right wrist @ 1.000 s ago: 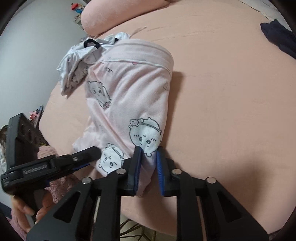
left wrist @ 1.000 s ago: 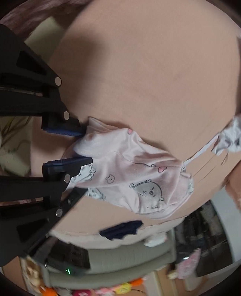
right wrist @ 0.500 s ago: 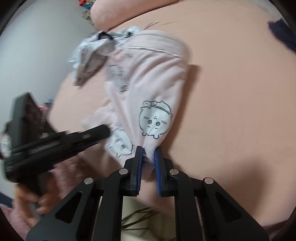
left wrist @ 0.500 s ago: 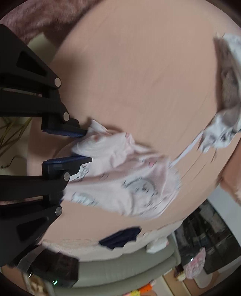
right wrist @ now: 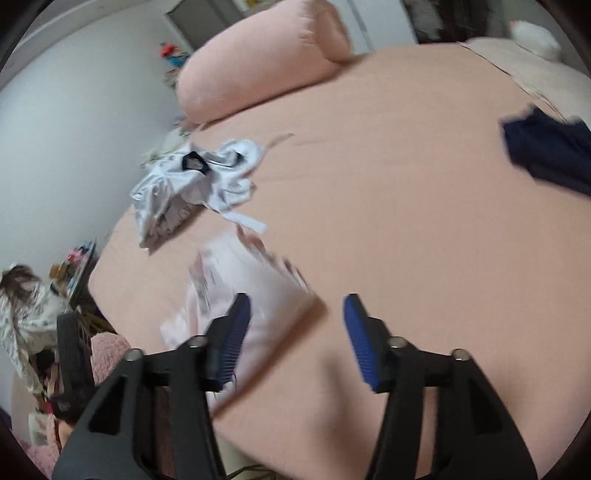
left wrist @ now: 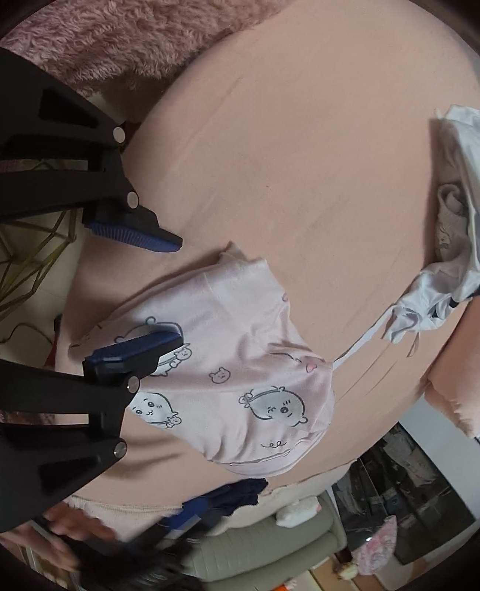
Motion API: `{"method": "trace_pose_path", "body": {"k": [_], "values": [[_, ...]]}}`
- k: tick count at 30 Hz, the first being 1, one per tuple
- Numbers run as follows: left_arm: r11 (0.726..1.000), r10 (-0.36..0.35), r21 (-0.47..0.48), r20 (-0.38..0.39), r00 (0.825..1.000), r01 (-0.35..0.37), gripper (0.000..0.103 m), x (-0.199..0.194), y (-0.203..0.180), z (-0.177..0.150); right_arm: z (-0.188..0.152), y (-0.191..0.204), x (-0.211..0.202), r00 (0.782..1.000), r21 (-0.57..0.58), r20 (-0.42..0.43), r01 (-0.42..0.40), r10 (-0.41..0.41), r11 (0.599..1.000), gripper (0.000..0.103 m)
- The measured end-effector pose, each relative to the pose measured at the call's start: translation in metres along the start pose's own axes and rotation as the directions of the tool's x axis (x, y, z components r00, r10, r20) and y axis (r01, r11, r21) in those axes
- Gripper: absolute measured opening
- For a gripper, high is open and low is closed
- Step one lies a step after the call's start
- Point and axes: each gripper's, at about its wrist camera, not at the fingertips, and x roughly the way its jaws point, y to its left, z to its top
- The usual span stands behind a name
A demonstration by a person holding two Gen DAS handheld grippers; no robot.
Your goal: Fold clothes
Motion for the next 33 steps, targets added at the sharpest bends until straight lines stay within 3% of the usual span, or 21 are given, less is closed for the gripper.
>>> {"method": "trace_pose_path", "body": {"k": [4,6,7,9,11,15,17,20,24,26,30,33], "values": [[0.999,-0.037,-0.011,-0.027,0.999,0.037,0.047,0.014,-0.003,0.011,0.017,0.014,0.047,0.994,-0.135,-0.112,0.0,-0.015,0.991,0.061],[0.996,-0.077,0.049,-0.07,0.995,0.081,0.047,0.025,-0.01,0.022,0.015,0.013,0.075,0.978,-0.137,-0.207,-0.041,0.011,0.99,0.061],[0.993,-0.099,0.058,-0.083,0.992,0.104,0.046,0.027,-0.012,0.029,0.013,0.011,0.088,0.966,-0.126,-0.254,-0.07,0.036,0.99,0.055],[0.988,-0.142,0.048,-0.093,0.985,0.147,0.017,0.029,-0.013,0.041,0.011,-0.001,0.101,0.95,-0.05,-0.307,-0.068,0.05,0.996,0.05],[0.985,-0.158,0.054,-0.1,0.982,0.164,0.016,0.029,-0.014,0.049,0.012,-0.004,0.094,0.954,-0.02,-0.291,-0.086,0.077,0.996,0.041],[0.969,-0.177,0.151,-0.12,0.977,0.194,0.015,0.024,-0.031,0.058,0.001,0.008,0.066,0.954,-0.039,-0.294,-0.077,0.062,0.996,0.034],[0.936,-0.203,0.259,-0.16,0.966,0.24,0.015,0.021,-0.052,0.061,-0.01,0.012,0.042,0.966,-0.018,-0.254,-0.054,0.048,0.998,0.031],[0.879,-0.232,0.364,-0.235,0.944,0.307,0.015,0.032,-0.084,0.061,-0.044,0.008,-0.004,0.983,-0.01,-0.177,0.046,-0.048,0.999,0.023],[0.838,-0.16,0.467,-0.285,0.945,0.283,0.015,0.054,-0.111,0.04,-0.09,-0.028,-0.026,0.987,0.171,-0.145,0.1,-0.076,0.98,0.023],[0.844,-0.137,0.466,-0.288,0.948,0.264,0.017,0.058,-0.107,0.035,-0.103,-0.043,-0.034,0.99,0.229,-0.133,0.082,-0.053,0.97,0.024],[0.885,-0.149,0.394,-0.265,0.953,0.248,0.023,0.051,-0.086,0.043,-0.091,-0.039,-0.032,0.991,0.172,-0.12,0.08,-0.06,0.982,0.025],[0.903,-0.155,0.359,-0.247,0.957,0.238,0.024,0.038,-0.062,0.039,-0.08,-0.042,-0.04,0.994,0.192,-0.105,0.057,-0.037,0.98,0.025]]}}
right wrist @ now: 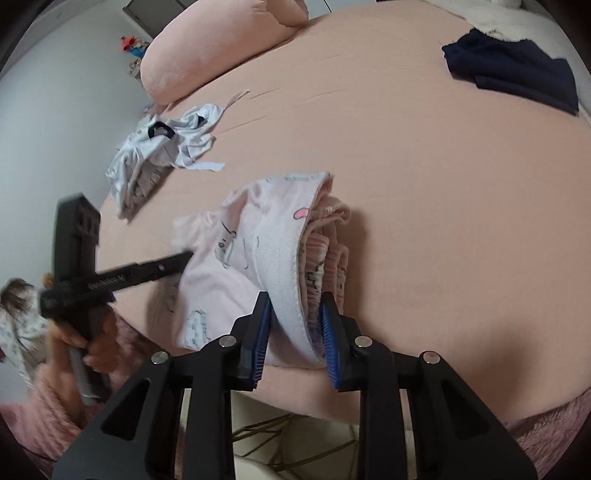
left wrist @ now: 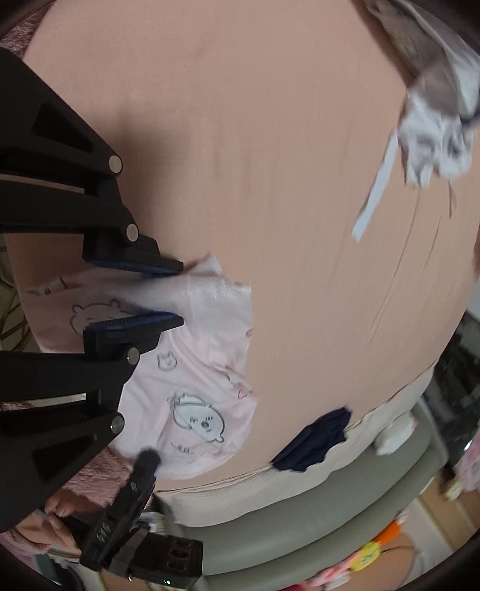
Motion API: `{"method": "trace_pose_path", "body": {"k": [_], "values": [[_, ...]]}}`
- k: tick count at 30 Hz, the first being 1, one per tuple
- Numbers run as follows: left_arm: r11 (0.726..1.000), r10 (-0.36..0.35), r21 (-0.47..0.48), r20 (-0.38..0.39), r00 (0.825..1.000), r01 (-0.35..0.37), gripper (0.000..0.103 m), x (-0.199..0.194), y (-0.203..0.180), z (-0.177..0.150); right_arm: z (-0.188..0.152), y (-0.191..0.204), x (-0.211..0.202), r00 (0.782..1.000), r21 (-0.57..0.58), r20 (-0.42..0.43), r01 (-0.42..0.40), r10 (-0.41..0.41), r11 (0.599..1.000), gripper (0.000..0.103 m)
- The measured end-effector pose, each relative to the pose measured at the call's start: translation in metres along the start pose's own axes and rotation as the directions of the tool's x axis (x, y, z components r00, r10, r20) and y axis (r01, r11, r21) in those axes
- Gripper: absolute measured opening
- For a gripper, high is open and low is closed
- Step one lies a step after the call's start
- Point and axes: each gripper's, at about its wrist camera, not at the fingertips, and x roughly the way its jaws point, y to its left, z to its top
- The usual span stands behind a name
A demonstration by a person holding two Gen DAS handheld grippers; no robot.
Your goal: Fold clothes
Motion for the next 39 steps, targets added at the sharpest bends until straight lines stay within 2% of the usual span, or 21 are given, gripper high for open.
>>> {"method": "trace_pose_path", "body": {"k": [2,5,7,8,12,14,16,21,23,24,25,28,31,32,34,35,36,38,39], "values": [[1.0,-0.019,-0.018,0.01,1.0,0.019,0.024,-0.008,0.01,-0.012,0.006,0.0,-0.012,0.999,0.008,0.03,-0.011,0.011,1.0,0.028],[0.999,-0.012,-0.05,0.053,0.999,0.014,0.025,-0.008,0.009,-0.005,0.016,0.01,-0.037,0.994,-0.041,0.099,0.039,-0.035,0.998,0.029],[0.998,-0.003,-0.058,0.084,0.996,0.008,0.027,-0.011,0.007,0.0,0.024,0.021,-0.045,0.99,-0.092,0.127,0.073,-0.061,0.993,0.035],[0.999,0.01,-0.053,0.09,0.996,-0.006,0.031,-0.007,0.003,0.006,0.028,0.027,-0.043,0.989,-0.115,0.129,0.085,-0.07,0.99,0.038],[1.0,0.004,-0.02,0.062,0.998,-0.003,0.032,0.009,-0.002,0.019,0.041,0.046,-0.01,0.987,-0.213,0.081,0.15,-0.136,0.966,0.038],[1.0,0.029,0.007,0.058,0.998,-0.029,0.031,0.013,-0.003,0.018,0.041,0.049,0.009,0.971,-0.248,0.069,0.238,-0.228,0.939,0.037],[0.993,0.104,0.053,0.058,0.993,-0.107,0.024,0.016,-0.005,0.015,0.038,0.048,0.023,0.949,-0.27,0.071,0.315,-0.308,0.91,0.037],[0.989,0.149,-0.038,0.074,0.986,-0.146,0.022,0.002,0.014,0.01,0.039,0.029,0.028,0.965,-0.238,0.065,0.264,-0.256,0.935,0.037],[0.985,0.163,-0.074,0.072,0.984,-0.157,0.011,-0.008,0.026,0.008,0.047,0.021,0.023,0.966,-0.204,0.063,0.26,-0.252,0.944,0.036],[0.987,0.146,-0.085,0.085,0.986,-0.139,0.011,-0.016,0.03,0.007,0.051,0.02,0.014,0.965,-0.197,0.074,0.263,-0.253,0.944,0.031],[0.991,0.113,-0.09,0.109,0.988,-0.103,0.011,-0.025,0.032,0.007,0.053,0.024,0.003,0.965,-0.204,0.094,0.258,-0.243,0.944,0.03],[1.0,0.029,0.006,0.157,0.987,-0.03,0.011,-0.032,0.013,0.014,0.053,0.044,-0.007,0.982,-0.267,0.095,0.186,-0.166,0.946,0.03],[0.991,-0.037,0.133,0.11,0.993,0.022,0.011,-0.011,-0.021,0.022,0.048,0.064,0.012,0.986,-0.327,0.058,0.169,-0.159,0.93,0.03],[0.986,-0.033,0.164,0.08,0.996,0.02,0.011,-0.001,-0.029,0.022,0.044,0.067,0.022,0.985,-0.333,0.03,0.168,-0.167,0.928,0.03],[0.978,0.047,0.201,0.027,0.999,-0.051,0.011,0.021,-0.035,0.018,0.036,0.067,0.04,0.981,-0.34,-0.017,0.175,-0.192,0.924,0.03],[0.976,0.072,0.202,0.02,0.997,-0.075,0.009,0.027,-0.032,0.016,0.032,0.066,0.042,0.978,-0.352,-0.007,0.191,-0.207,0.916,0.027],[0.979,0.079,0.189,0.022,0.997,-0.082,0.003,0.027,-0.028,0.017,0.028,0.066,0.044,0.975,-0.364,0.003,0.207,-0.221,0.908,0.026],[0.983,0.088,0.156,0.03,0.996,-0.092,0.003,0.022,-0.019,0.021,0.022,0.063,0.047,0.97,-0.377,0.021,0.23,-0.24,0.897,0.018],[0.984,0.1,0.147,0.038,0.994,-0.104,0.003,0.02,-0.015,0.022,0.023,0.058,0.045,0.972,-0.359,0.025,0.227,-0.234,0.905,0.015]]}}
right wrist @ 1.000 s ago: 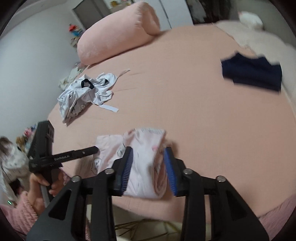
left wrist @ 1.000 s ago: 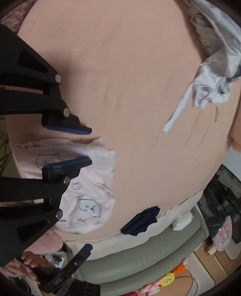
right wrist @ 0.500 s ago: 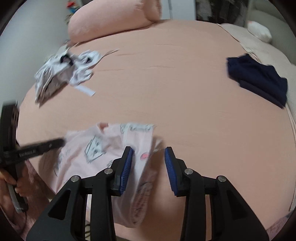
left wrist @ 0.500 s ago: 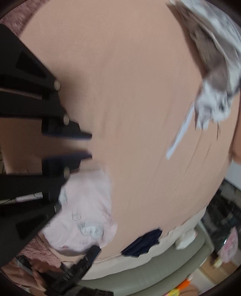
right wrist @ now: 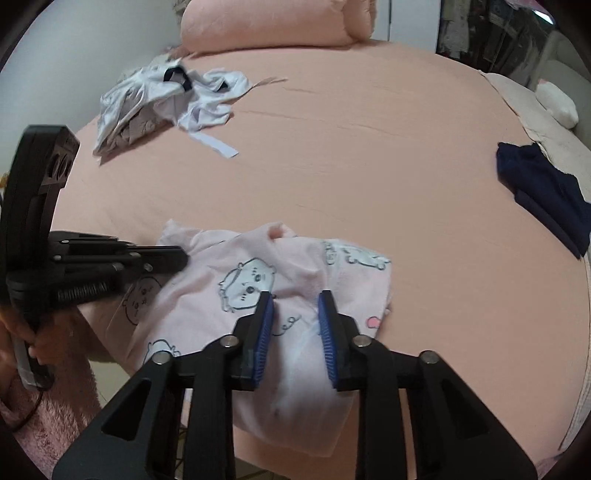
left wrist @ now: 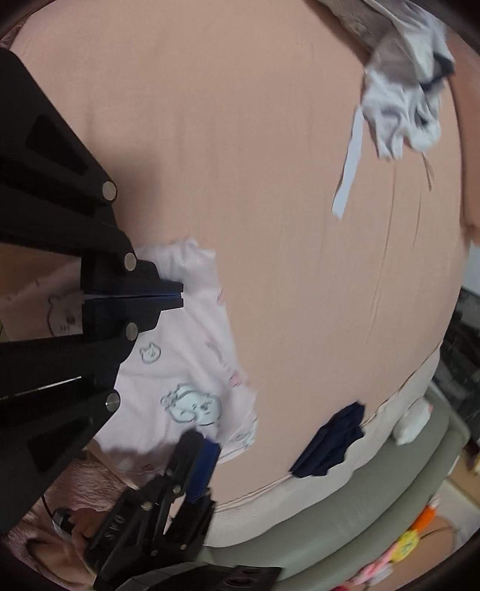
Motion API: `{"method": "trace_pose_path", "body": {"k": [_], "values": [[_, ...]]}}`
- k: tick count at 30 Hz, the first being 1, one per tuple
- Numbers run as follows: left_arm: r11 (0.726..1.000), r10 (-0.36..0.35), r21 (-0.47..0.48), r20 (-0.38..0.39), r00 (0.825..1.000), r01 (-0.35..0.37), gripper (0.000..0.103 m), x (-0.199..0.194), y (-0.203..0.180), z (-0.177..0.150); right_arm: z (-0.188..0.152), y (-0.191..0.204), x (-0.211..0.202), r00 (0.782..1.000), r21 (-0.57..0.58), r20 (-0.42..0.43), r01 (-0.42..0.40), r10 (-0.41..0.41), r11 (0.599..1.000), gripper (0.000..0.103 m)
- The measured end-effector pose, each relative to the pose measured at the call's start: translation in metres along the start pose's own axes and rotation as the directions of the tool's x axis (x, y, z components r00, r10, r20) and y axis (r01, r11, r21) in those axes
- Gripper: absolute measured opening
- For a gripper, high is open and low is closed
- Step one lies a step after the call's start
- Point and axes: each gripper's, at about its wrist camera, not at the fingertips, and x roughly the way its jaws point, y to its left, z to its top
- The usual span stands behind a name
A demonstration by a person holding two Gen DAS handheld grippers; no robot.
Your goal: Fold clothes
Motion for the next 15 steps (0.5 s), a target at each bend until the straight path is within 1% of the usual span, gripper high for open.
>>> {"method": "trace_pose_path", "body": {"k": [1,2,3,4,5,7,8,9,10,11,12,15], "values": [[1.0,0.022,-0.007,0.007,1.0,-0.022,0.003,-0.002,0.003,0.0,0.001,-0.008,0.0,1.0,0.025,0.003,-0.002,0.002,1.0,0.011],[0.999,0.037,-0.017,0.01,0.999,-0.036,0.003,-0.004,0.005,-0.001,0.003,-0.015,-0.002,1.0,0.049,0.006,-0.004,0.003,0.999,0.011],[0.999,0.03,-0.032,0.015,0.999,-0.029,0.003,-0.008,0.006,-0.001,0.005,-0.023,-0.004,1.0,0.083,0.011,-0.018,0.017,0.996,0.011],[0.999,0.015,-0.049,0.022,1.0,-0.014,0.003,-0.014,0.007,-0.001,0.007,-0.032,-0.01,0.999,0.127,0.024,-0.048,0.045,0.991,0.011],[0.998,0.0,-0.066,0.03,1.0,0.002,0.003,-0.02,0.008,-0.001,0.009,-0.038,-0.017,0.996,0.167,0.043,-0.084,0.078,0.982,0.015],[0.999,-0.035,-0.032,0.062,0.997,0.037,0.003,-0.03,-0.001,-0.002,0.012,-0.045,-0.03,0.988,0.227,0.081,-0.147,0.131,0.963,0.017],[0.999,-0.037,-0.004,0.074,0.997,0.037,0.003,-0.031,-0.007,-0.002,0.012,-0.042,-0.036,0.986,0.217,0.093,-0.158,0.141,0.963,0.017],[0.999,-0.028,0.026,0.082,0.996,0.026,0.004,-0.029,-0.013,-0.001,0.013,-0.037,-0.038,0.986,0.204,0.093,-0.157,0.14,0.966,0.017],[0.998,-0.019,0.055,0.09,0.996,0.015,0.004,-0.027,-0.019,0.0,0.013,-0.031,-0.035,0.989,0.184,0.075,-0.136,0.124,0.974,0.017],[0.997,-0.004,0.078,0.082,0.997,-0.002,0.007,-0.022,-0.024,0.002,0.013,-0.024,-0.029,0.993,0.164,0.054,-0.114,0.106,0.98,0.017],[0.995,0.016,0.096,0.062,0.998,-0.022,0.008,-0.016,-0.027,0.005,0.013,-0.018,-0.02,0.996,0.146,0.026,-0.088,0.086,0.985,0.017],[0.992,0.018,0.125,0.008,1.0,-0.018,0.01,0.005,-0.029,0.016,0.013,-0.006,0.004,0.999,0.1,-0.009,-0.046,0.047,0.994,0.017]]}}
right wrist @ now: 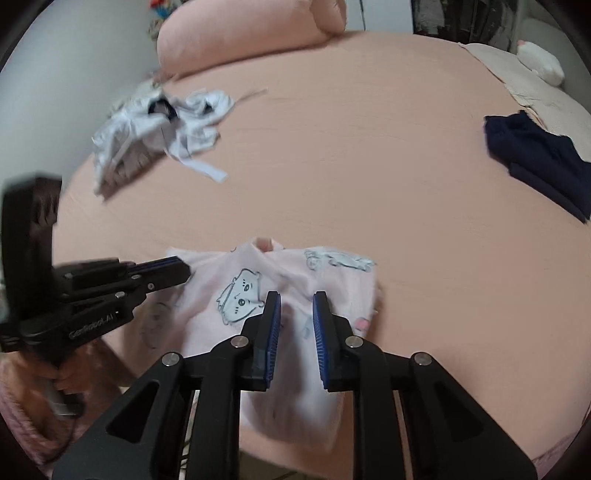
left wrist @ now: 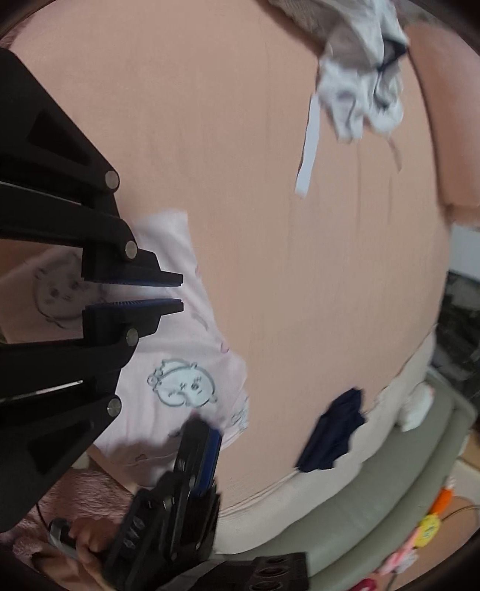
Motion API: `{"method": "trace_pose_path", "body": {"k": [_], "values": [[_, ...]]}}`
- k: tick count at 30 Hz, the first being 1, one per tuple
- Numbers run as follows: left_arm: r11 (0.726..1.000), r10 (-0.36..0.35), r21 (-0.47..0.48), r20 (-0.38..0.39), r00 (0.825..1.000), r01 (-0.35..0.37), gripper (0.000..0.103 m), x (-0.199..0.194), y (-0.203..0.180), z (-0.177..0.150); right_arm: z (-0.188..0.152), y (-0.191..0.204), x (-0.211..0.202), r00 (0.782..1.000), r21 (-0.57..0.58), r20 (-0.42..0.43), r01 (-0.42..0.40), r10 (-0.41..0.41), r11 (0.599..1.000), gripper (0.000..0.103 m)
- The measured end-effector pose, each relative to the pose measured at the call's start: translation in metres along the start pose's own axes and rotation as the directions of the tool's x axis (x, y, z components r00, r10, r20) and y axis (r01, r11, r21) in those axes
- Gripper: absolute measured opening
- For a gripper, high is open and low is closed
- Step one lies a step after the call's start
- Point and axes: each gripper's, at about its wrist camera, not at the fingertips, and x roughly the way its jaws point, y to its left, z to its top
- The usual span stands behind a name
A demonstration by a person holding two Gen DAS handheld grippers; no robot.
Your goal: Fold clothes
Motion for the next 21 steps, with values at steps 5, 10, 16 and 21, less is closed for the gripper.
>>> {"method": "trace_pose_path", "body": {"k": [5,10,16,21], "values": [[0.996,-0.022,-0.081,-0.004,1.0,0.022,0.01,0.009,0.022,0.007,0.001,0.004,0.014,0.998,-0.062,-0.019,0.054,-0.056,0.997,0.014],[0.993,-0.028,-0.113,0.015,0.999,0.03,0.01,0.001,0.033,-0.001,0.001,0.002,0.011,0.996,-0.072,-0.027,0.079,-0.081,0.994,0.014],[0.994,-0.05,-0.094,0.098,0.994,0.059,0.048,-0.011,0.014,-0.003,0.009,0.01,0.001,0.993,-0.041,-0.037,0.11,-0.111,0.993,0.018],[1.0,0.024,-0.023,0.105,0.994,-0.021,0.051,-0.01,-0.007,-0.009,0.012,0.022,-0.009,0.985,-0.055,-0.037,0.168,-0.17,0.984,0.025]]}}
